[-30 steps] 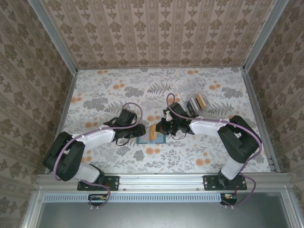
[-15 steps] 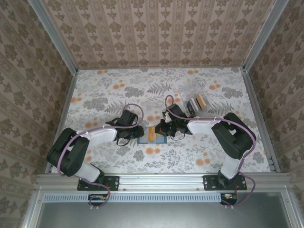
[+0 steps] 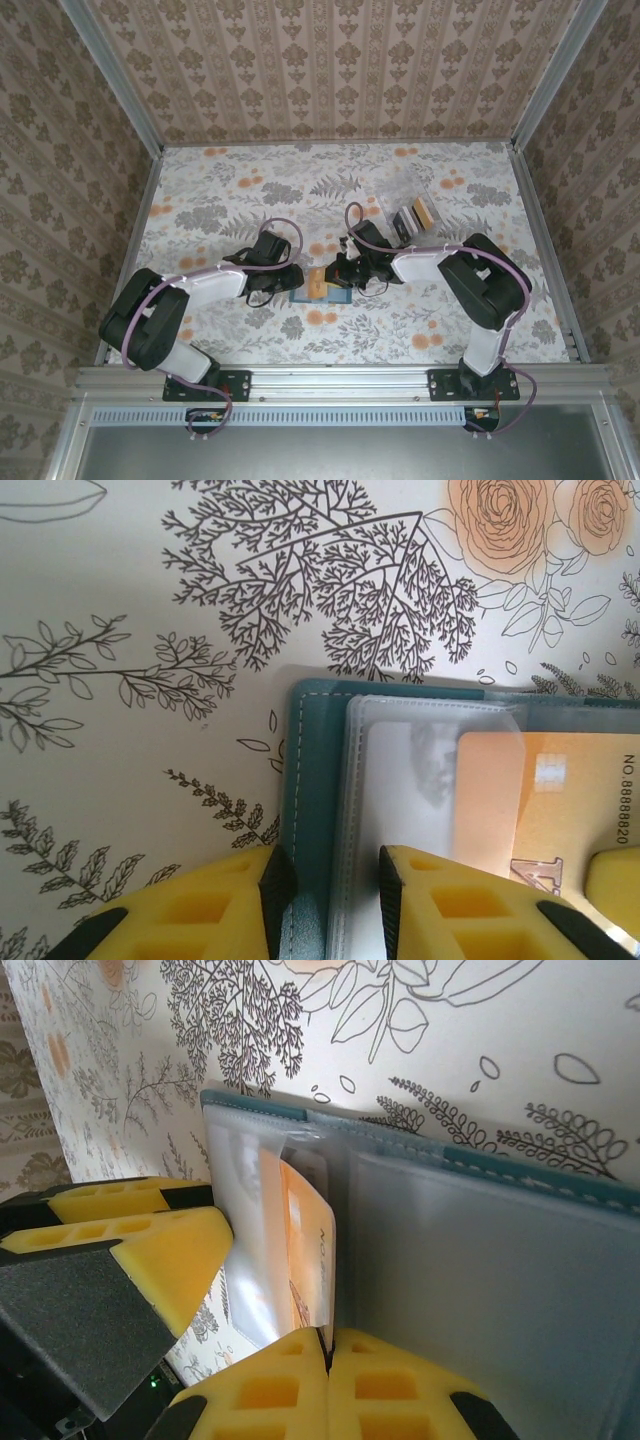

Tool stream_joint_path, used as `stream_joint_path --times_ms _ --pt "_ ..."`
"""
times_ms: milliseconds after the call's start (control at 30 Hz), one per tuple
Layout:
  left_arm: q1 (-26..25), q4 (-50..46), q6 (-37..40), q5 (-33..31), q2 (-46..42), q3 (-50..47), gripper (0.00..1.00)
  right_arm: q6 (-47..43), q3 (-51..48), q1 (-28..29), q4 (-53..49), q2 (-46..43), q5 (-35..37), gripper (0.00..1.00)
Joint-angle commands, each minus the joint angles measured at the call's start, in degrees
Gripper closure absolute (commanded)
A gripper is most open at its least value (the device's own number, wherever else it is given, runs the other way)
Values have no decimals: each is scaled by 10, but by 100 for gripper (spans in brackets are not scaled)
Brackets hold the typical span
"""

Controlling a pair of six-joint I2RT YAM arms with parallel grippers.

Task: Put the credit cards into the card holder

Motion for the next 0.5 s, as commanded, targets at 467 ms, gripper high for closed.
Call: stream_joint_path --times_ms 467 --pt "-12 10 -17 22 8 -9 65 57 60 36 0 53 44 97"
